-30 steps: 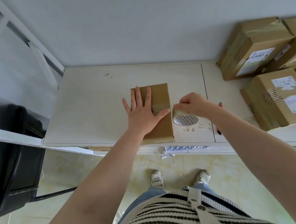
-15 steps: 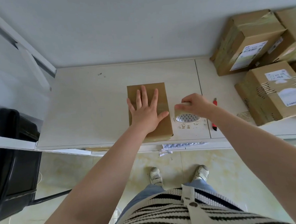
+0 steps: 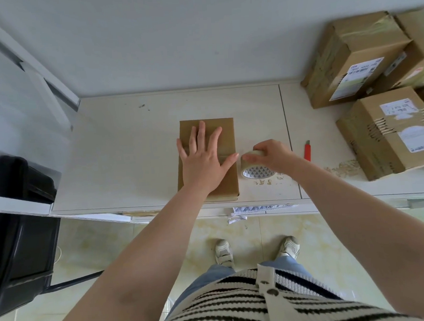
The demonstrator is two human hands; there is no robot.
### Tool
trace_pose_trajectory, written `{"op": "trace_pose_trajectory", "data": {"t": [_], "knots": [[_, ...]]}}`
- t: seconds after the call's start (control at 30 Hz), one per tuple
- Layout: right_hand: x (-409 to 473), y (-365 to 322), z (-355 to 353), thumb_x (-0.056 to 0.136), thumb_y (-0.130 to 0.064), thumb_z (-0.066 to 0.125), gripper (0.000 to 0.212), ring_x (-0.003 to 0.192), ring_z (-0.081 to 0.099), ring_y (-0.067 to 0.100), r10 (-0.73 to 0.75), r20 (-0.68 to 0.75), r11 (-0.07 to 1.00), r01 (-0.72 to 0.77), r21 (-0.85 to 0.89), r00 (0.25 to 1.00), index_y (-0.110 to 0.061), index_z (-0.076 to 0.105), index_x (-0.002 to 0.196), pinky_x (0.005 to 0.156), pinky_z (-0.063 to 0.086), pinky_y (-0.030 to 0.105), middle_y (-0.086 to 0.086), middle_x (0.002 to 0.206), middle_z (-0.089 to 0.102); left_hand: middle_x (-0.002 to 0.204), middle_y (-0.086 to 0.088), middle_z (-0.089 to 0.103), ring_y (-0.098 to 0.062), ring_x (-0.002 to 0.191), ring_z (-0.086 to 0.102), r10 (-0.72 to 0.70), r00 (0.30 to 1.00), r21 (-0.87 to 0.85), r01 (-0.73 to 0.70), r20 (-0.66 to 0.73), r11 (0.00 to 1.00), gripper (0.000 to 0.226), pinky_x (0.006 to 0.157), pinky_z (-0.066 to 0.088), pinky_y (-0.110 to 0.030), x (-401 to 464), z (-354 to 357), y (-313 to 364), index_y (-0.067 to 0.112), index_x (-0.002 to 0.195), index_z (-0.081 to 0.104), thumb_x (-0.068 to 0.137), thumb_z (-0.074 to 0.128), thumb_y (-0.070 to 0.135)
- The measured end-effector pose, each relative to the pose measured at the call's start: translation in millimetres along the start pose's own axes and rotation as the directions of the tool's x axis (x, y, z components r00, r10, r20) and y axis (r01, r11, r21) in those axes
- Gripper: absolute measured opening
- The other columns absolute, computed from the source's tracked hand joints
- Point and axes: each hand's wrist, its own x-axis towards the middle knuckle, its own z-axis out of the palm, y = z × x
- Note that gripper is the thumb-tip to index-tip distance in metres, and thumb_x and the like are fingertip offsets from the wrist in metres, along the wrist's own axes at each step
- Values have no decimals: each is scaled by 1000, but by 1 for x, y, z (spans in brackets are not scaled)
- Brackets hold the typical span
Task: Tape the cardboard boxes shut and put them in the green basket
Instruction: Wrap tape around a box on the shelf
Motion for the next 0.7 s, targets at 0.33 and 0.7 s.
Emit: {"op": "trace_pose_trajectory", "data": {"t": [0.33,0.7], "knots": [[-26,38,-4,88,-45,64,39,102,53,25,309,-553,949,-289,126,774,-13,55,110,84,45,39,8,113,56,165,-4,-1,-24,151,-1,-39,998,-39,41,42,998,79,117,-4,-58,3,0,2,36,151,18,84,26,78],[-40,60,-22,91,-14,56,16,70,60,31,489,-445,864,-488,126,750,1,63,94,54,47,31,15,80,64,165,-6,2,-26,151,2,-30,999,-18,31,35,999,81,117,-1,-58,2,-1,1,35,152,18,84,23,79]]}}
